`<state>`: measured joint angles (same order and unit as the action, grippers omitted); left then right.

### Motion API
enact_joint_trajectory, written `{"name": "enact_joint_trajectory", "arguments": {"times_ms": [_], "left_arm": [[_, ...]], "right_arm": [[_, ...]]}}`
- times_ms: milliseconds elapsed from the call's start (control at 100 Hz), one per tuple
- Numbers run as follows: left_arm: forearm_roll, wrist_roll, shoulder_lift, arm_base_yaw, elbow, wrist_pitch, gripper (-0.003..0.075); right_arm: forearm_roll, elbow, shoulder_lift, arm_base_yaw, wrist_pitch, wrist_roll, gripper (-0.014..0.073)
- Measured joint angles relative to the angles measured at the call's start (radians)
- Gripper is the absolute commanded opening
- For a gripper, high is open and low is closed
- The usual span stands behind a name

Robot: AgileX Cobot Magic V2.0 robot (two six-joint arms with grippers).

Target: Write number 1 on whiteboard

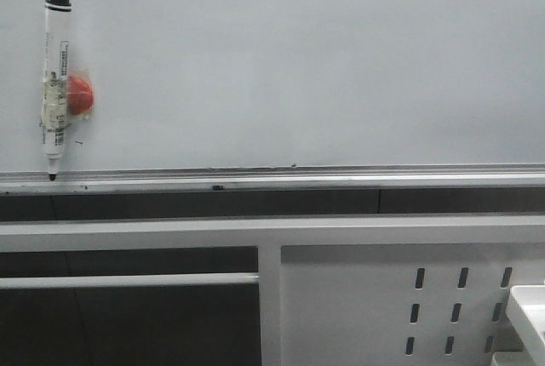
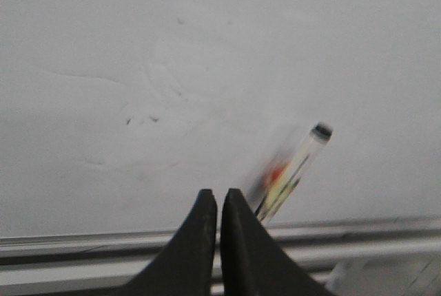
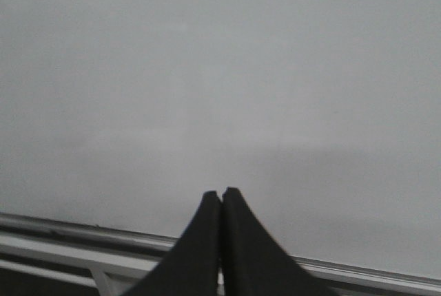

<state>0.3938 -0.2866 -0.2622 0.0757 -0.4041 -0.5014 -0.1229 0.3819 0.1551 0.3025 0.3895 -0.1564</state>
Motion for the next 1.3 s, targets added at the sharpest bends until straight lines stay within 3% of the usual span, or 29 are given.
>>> {"name": "enact_joint_trajectory", "arguments": {"times_ms": [110,200,330,390,440,560,650,940,1300], "left_arm": [[-0.246,0.013,-0.172,0.028,-0.079,-0.071,-0.0018],[-0.313,0.041,-0.255,0.075,-0.092,-0.031,0.0020],[-0.263,0.045,-0.319,0.161,-0.093,0.054,0.0253],[-0.228,0.045,-0.343,0.205,-0.097,0.073,0.0366],[-0.206,0.047,-0.366,0.242,-0.097,0.084,0.0407],[-0.178,0.047,-0.425,0.345,-0.069,0.149,0.0395],[-0.173,0.047,-0.466,0.406,-0.017,0.271,0.0387],[-0.143,0.047,-0.687,0.468,0.071,0.643,0.0387],[-0.137,0.137,-0.948,0.470,0.011,0.807,0.0386]], "right_arm": [[-0.004,0.036,0.103,0.000,0.003,0.062,-0.0048],[0.007,0.039,0.165,0.000,-0.026,0.076,-0.0048],[0.047,0.039,0.232,0.000,-0.073,0.083,-0.0041],[0.055,0.039,0.251,0.000,-0.091,0.083,0.0014],[0.057,0.039,0.264,0.000,-0.100,0.083,0.0073],[0.059,0.039,0.294,0.000,-0.115,0.083,0.0297],[0.061,0.039,0.314,0.000,-0.124,0.083,0.0388],[0.061,0.039,0.341,0.000,-0.142,0.084,0.0392],[0.061,0.039,0.341,0.000,-0.175,0.084,0.0392]]}}
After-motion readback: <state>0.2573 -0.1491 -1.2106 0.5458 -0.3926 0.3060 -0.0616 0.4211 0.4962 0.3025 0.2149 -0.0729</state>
